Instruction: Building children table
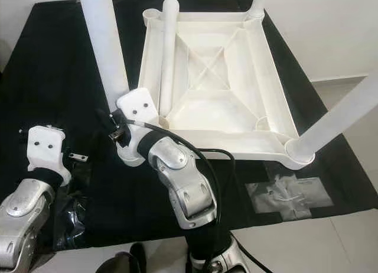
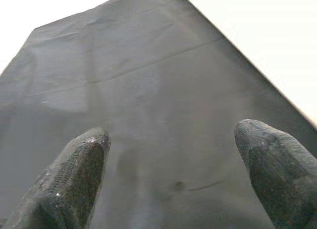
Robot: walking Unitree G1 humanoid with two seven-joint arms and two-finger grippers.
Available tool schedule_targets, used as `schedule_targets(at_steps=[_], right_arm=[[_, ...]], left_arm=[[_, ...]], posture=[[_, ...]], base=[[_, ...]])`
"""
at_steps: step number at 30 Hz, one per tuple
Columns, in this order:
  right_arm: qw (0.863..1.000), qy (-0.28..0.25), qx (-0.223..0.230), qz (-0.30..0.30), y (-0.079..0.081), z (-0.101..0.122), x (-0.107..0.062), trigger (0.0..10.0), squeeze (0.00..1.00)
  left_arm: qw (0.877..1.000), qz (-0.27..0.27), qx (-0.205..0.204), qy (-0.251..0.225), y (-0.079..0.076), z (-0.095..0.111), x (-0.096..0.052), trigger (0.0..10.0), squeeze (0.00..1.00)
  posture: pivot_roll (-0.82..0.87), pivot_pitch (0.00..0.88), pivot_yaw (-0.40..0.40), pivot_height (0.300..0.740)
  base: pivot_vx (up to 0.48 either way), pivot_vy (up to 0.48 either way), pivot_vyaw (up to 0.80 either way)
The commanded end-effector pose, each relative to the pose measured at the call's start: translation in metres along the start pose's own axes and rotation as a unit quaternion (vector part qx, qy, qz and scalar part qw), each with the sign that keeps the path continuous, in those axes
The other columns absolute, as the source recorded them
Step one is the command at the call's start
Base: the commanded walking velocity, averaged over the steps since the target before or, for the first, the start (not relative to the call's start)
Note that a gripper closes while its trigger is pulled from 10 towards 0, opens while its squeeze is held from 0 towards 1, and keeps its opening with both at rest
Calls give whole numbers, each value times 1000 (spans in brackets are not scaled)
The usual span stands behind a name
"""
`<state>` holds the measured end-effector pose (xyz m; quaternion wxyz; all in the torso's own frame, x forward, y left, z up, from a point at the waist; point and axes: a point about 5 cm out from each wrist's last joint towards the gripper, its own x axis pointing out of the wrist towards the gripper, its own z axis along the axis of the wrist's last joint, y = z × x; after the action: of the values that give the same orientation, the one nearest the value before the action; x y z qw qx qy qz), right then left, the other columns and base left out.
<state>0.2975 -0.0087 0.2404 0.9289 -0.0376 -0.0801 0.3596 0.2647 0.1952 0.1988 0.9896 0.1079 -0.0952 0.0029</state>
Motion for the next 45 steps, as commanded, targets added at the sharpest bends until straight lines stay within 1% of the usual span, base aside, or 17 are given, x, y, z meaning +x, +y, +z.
schedule_targets(at_steps=[1, 6, 9, 16, 19, 24, 27, 28, 29, 30, 35, 36, 38, 40, 41, 42, 45], right_arm=[[994, 96, 42, -35, -14, -42, -2, 10000, 0], [995, 1, 61, 79, -18, -4, 1, 10000, 0], [982, -51, 70, 167, -31, 21, -10, 10000, 0], [972, -64, 49, 220, -44, 31, -23, 10000, 0], [964, -60, 25, 258, -45, 30, -28, 10000, 0], [957, -48, 7, 286, -45, 29, -30, 10000, 0], [949, -13, -45, 313, -44, 23, -31, 10000, 0], [949, -13, -45, 313, -44, 23, -31, 10000, 0], [949, 2, -64, 310, -45, 21, -27, 10000, 0], [949, 6, -68, 307, -46, 21, -24, 10000, 0], [950, 9, -70, 305, -47, 21, -23, 10000, 0], [949, 11, -73, 305, -48, 22, -22, 10000, 0], [949, 12, -76, 306, -49, 22, -22, 10000, 0], [949, 12, -76, 306, -49, 22, -22, 10000, 0], [948, 11, -77, 307, -49, 23, -22, 10000, 0], [948, 11, -77, 309, -48, 23, -22, 10000, 0], [947, 12, -76, 312, -46, 23, -22, 10000, 0]], left_arm=[[1000, 11, 13, -1, 12, -1, 0, 10000, 0], [999, 4, 14, -39, 32, 18, 12, 10000, 0], [995, -48, -11, -89, 40, 45, 21, 10000, 0], [981, -126, -50, -136, 41, 76, 26, 10000, 0], [958, -225, -68, -167, 32, 99, 27, 10000, 0], [935, -290, -84, -186, 26, 115, 28, 10000, 0], [904, -367, -94, -200, 18, 131, 30, 10000, 0], [904, -367, -94, -200, 18, 131, 30, 10000, 0], [871, -431, -117, -205, 10, 141, 29, 10000, 1000], [853, -464, -122, -205, 5, 144, 27, 10000, 1000], [841, -486, -124, -205, 2, 146, 26, 10000, 1000], [824, -511, -133, -204, -3, 149, 24, 10000, 1000], [811, -528, -146, -206, -9, 152, 23, 10000, 1000], [811, -528, -146, -206, -9, 152, 23, 10000, 1000], [800, -542, -157, -206, -13, 155, 22, 10000, 871], [790, -554, -164, -205, -18, 155, 20, 10000, 0], [773, -575, -171, -206, -23, 156, 16, 10000, 0]], posture=[[-12, 259, 15, 740], [-1, 234, 15, 740], [4, 209, 11, 740], [6, 192, 11, 740], [8, 170, 17, 740], [9, 156, 22, 740], [10, 150, 22, 740], [10, 150, 22, 740], [8, 148, 23, 740], [7, 145, 22, 740], [7, 145, 22, 740], [3, 140, 22, 740], [1, 140, 22, 740], [1, 140, 22, 740], [-1, 139, 24, 740], [-5, 138, 24, 740], [-7, 137, 23, 740]], base=[[0, 0, 0], [0, 0, 0], [0, 0, 0], [0, 0, 0], [0, 0, 0], [0, 0, 0], [0, 0, 0], [0, 0, 0], [0, 0, 0], [0, 0, 0], [0, 0, 0], [0, 0, 0], [0, 0, 0], [0, 0, 0], [0, 0, 0], [0, 0, 0], [0, 0, 0]])
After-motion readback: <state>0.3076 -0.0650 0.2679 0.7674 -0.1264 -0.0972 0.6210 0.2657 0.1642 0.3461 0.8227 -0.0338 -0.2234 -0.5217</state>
